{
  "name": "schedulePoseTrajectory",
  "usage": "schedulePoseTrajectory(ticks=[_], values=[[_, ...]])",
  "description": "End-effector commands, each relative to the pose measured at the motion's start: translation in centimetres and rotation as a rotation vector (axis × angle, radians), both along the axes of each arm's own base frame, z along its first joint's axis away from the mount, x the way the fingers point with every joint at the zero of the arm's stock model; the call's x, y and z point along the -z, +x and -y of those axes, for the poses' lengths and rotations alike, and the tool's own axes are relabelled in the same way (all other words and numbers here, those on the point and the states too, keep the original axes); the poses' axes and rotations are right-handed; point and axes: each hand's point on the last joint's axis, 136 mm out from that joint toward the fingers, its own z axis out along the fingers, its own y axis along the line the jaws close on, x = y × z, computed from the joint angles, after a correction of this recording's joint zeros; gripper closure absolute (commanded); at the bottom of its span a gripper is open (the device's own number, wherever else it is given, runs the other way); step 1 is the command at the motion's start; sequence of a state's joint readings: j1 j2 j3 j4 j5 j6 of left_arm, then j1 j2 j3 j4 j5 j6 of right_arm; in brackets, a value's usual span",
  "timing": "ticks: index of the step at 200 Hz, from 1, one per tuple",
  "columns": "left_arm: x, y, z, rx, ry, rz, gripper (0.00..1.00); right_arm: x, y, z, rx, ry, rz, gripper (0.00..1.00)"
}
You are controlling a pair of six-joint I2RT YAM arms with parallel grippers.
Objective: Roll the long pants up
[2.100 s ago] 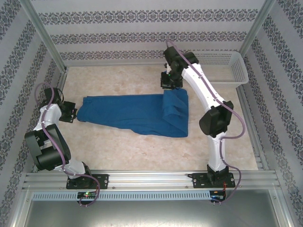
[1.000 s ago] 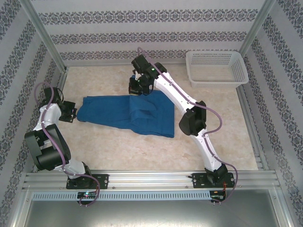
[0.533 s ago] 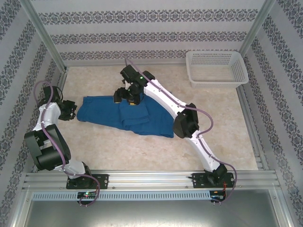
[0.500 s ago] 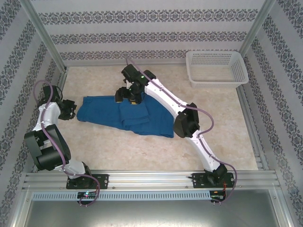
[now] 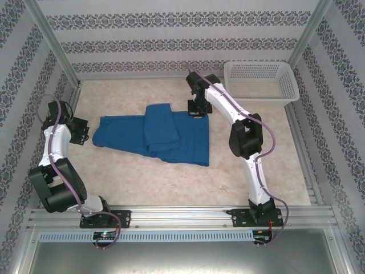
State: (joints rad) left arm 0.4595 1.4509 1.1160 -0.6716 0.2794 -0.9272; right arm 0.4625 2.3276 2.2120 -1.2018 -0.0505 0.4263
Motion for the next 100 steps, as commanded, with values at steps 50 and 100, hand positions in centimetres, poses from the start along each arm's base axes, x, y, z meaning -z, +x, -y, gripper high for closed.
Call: schedulePoseTrajectory(ticks=[50, 100], values=[[-1.7, -1.2, -0.3, 0.002, 0.050, -0.025, 1.00, 5.1, -2.7, -6.3, -0.096, 0.044, -0.049, 1.00], [-1.5, -1.3, -0.3, 0.004, 0.046, -0.031, 1.00, 7.4, -4.6, -10.0, -0.136, 0.060, -0.073, 1.00]])
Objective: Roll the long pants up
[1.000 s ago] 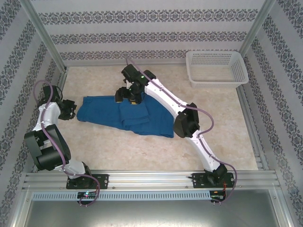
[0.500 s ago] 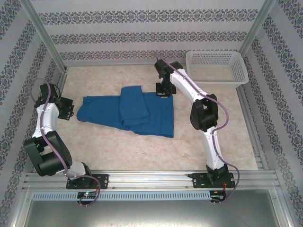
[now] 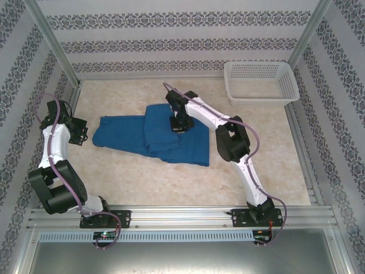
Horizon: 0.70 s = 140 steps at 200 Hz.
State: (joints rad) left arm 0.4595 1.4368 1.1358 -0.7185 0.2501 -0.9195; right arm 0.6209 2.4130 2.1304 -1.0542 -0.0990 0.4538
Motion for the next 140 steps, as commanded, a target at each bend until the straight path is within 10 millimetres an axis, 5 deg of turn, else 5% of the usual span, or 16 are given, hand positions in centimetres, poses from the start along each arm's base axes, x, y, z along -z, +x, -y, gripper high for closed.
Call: schedulePoseTrajectory(ticks=[1, 34, 89, 140], values=[[-0.8, -0.6, -0.1, 0.011, 0.023, -0.010, 1.00, 1.6, -1.1, -2.1, 0.001, 0.026, -0.030, 1.00], [-0.6, -0.4, 0.1, 0.013, 0.012, -0.009, 1.00, 0.4, -2.1, -6.3, -0.021, 0.112, -0.025, 1.00], [-0.3, -0.3, 0.2, 0.012, -0.001, -0.007, 1.00, -6.5, -3.1, -14.0, -0.066, 0.340, 0.063, 1.00], [-0.2, -0.4, 0.3, 0.014, -0.005, -0.007, 1.00, -6.9, -3.8, -19.6, -0.066, 0.554, -0.004, 1.00]])
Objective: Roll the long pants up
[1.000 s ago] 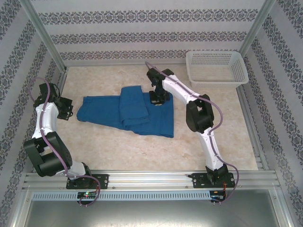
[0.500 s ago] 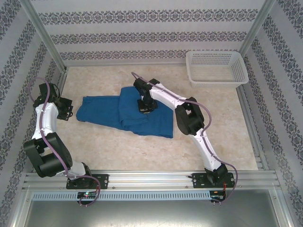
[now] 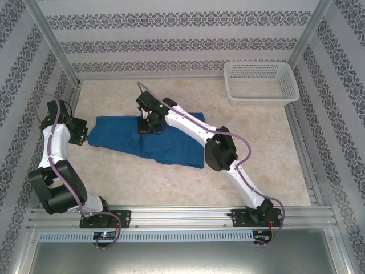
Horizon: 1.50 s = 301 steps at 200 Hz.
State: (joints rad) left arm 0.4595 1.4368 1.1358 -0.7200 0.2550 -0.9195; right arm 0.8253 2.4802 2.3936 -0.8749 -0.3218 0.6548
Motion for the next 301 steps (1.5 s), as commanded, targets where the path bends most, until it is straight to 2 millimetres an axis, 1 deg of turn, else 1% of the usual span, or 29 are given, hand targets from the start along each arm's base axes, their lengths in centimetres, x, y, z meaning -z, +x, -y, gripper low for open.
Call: schedulePoseTrajectory(ticks=[1, 21, 37, 53, 65, 85, 106, 129, 133, 136, 140, 146, 150, 156, 164, 182, 195, 206, 217, 219, 233, 238, 246, 258, 263, 274, 281, 289, 301], values=[[-0.3, -0.4, 0.2, 0.011, 0.000, -0.007, 1.00, 0.3, -0.2, -3.0, 0.003, 0.132, -0.079, 1.00], [-0.1, -0.4, 0.3, 0.005, -0.007, -0.004, 1.00, -0.1, -0.8, -6.2, -0.027, 0.272, -0.140, 1.00], [-0.1, -0.3, 0.5, 0.008, -0.018, 0.000, 1.00, 0.3, -0.8, -7.2, -0.048, 0.275, -0.137, 1.00], [-0.2, -0.3, 0.5, 0.013, -0.014, -0.004, 1.00, 0.9, -0.5, -7.0, -0.055, 0.259, -0.143, 1.00], [-0.5, -0.4, 0.4, 0.013, -0.003, -0.003, 1.00, 1.1, 0.3, -6.2, -0.043, 0.249, -0.136, 1.00], [-0.7, -0.4, 0.2, 0.007, 0.003, 0.000, 1.00, 0.7, 1.1, -5.4, -0.035, 0.259, -0.126, 1.00], [-0.4, -0.3, 0.4, 0.005, -0.013, 0.004, 1.00, -0.5, -0.4, -6.3, -0.105, 0.307, -0.152, 1.00], [-0.4, -0.3, 0.5, 0.005, -0.013, 0.001, 1.00, -1.1, -1.3, -5.0, -0.140, 0.232, -0.098, 0.98], [-0.4, -0.3, 0.4, 0.005, -0.011, 0.002, 1.00, -1.3, -1.3, -4.7, -0.140, 0.225, -0.093, 0.95], [-0.3, -0.3, 0.5, 0.005, -0.012, 0.000, 1.00, -1.5, -1.3, -4.4, -0.142, 0.220, -0.089, 0.90], [-0.4, -0.4, 0.4, 0.004, -0.010, 0.000, 1.00, -1.7, -1.3, -4.2, -0.140, 0.215, -0.083, 0.78], [-0.3, -0.4, 0.5, 0.004, -0.011, 0.000, 1.00, -2.1, -1.3, -3.6, -0.139, 0.203, -0.072, 0.54], [-0.4, -0.3, 0.5, 0.005, -0.010, 0.003, 1.00, -2.4, -1.3, -3.2, -0.139, 0.192, -0.064, 0.42], [-0.3, -0.4, 0.5, 0.006, -0.011, 0.000, 1.00, -2.9, -1.1, -2.4, -0.135, 0.165, -0.042, 0.30], [-0.3, -0.3, 0.5, 0.011, -0.010, 0.001, 1.00, -3.5, -0.7, -0.8, -0.126, 0.104, 0.005, 0.24], [-0.4, 0.0, 0.5, 0.022, -0.010, 0.012, 0.99, -4.3, 1.4, 3.7, -0.082, -0.065, 0.128, 0.21], [-0.4, 0.5, 0.7, 0.030, -0.020, 0.030, 0.93, -4.1, 2.8, 6.3, -0.041, -0.138, 0.155, 0.21], [-0.5, 1.1, 1.1, 0.044, -0.033, 0.061, 0.84, -3.4, 3.8, 7.8, -0.013, -0.166, 0.144, 0.21], [-0.5, 2.2, 1.7, 0.075, -0.050, 0.096, 0.65, -2.5, 4.5, 8.8, 0.011, -0.193, 0.131, 0.21], [-0.5, 2.4, 1.9, 0.082, -0.053, 0.102, 0.63, -2.4, 4.5, 8.8, 0.013, -0.194, 0.129, 0.21], [-0.9, 4.0, 3.5, 0.155, -0.064, 0.138, 0.34, -1.8, 4.5, 8.8, 0.013, -0.190, 0.113, 0.21], [-1.1, 4.8, 4.2, 0.186, -0.064, 0.150, 0.27, -1.6, 4.5, 8.7, 0.011, -0.187, 0.111, 0.21], [-1.2, 5.7, 5.4, 0.237, -0.068, 0.153, 0.20, -1.3, 4.4, 8.5, 0.009, -0.184, 0.108, 0.21], [-1.5, 7.3, 7.4, 0.314, -0.089, 0.163, 0.15, -0.9, 4.4, 8.6, 0.013, -0.185, 0.100, 0.21], [-1.4, 7.8, 8.3, 0.342, -0.106, 0.160, 0.11, -0.6, 4.3, 8.8, 0.014, -0.192, 0.095, 0.21], [-1.3, 8.7, 10.0, 0.393, -0.143, 0.158, 0.09, -0.1, 4.3, 9.3, 0.016, -0.206, 0.084, 0.21], [-1.4, 9.3, 11.0, 0.428, -0.159, 0.171, 0.05, 0.1, 4.2, 9.7, 0.016, -0.215, 0.080, 0.21], [-1.6, 10.0, 12.1, 0.469, -0.172, 0.191, 0.04, 0.4, 4.1, 10.1, 0.015, -0.223, 0.074, 0.21], [-2.7, 11.6, 14.0, 0.562, -0.193, 0.262, 0.04, 0.7, 4.0, 10.8, 0.021, -0.230, 0.068, 0.21]])
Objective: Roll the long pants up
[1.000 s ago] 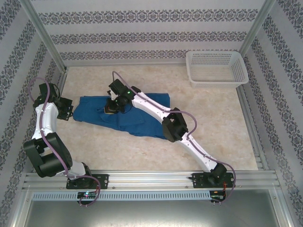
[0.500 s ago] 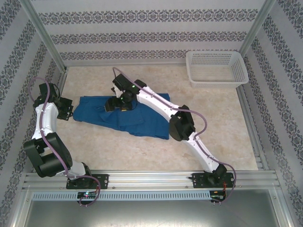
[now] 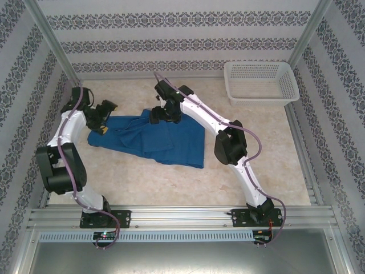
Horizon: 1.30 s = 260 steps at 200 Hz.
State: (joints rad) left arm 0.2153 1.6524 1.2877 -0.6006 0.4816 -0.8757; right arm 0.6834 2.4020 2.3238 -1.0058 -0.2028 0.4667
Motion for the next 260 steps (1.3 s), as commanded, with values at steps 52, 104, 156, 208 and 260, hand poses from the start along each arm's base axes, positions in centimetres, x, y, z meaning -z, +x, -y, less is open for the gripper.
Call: schedulePoseTrajectory(ticks=[52, 104, 156, 208, 260], values=[[-2.3, 4.1, 6.9, 0.305, -0.154, 0.088, 0.11, 0.1, 1.1, 6.4, 0.134, 0.004, 0.004, 0.21], [-1.7, 2.1, 12.6, 0.349, -0.224, -0.020, 0.00, 0.5, 1.1, 9.1, 0.169, -0.009, -0.015, 0.21], [-2.9, 1.3, 7.8, 0.465, 0.155, -0.111, 0.00, 1.3, 0.4, 10.0, 0.173, -0.012, -0.033, 0.21], [1.4, -1.9, 11.4, 0.202, -0.034, -0.279, 0.05, 2.1, -0.3, 10.1, 0.182, 0.006, -0.055, 0.21], [-0.4, -3.4, 8.9, 0.218, 0.218, -0.436, 0.06, 2.6, -1.2, 10.5, 0.162, -0.002, -0.064, 0.21]])
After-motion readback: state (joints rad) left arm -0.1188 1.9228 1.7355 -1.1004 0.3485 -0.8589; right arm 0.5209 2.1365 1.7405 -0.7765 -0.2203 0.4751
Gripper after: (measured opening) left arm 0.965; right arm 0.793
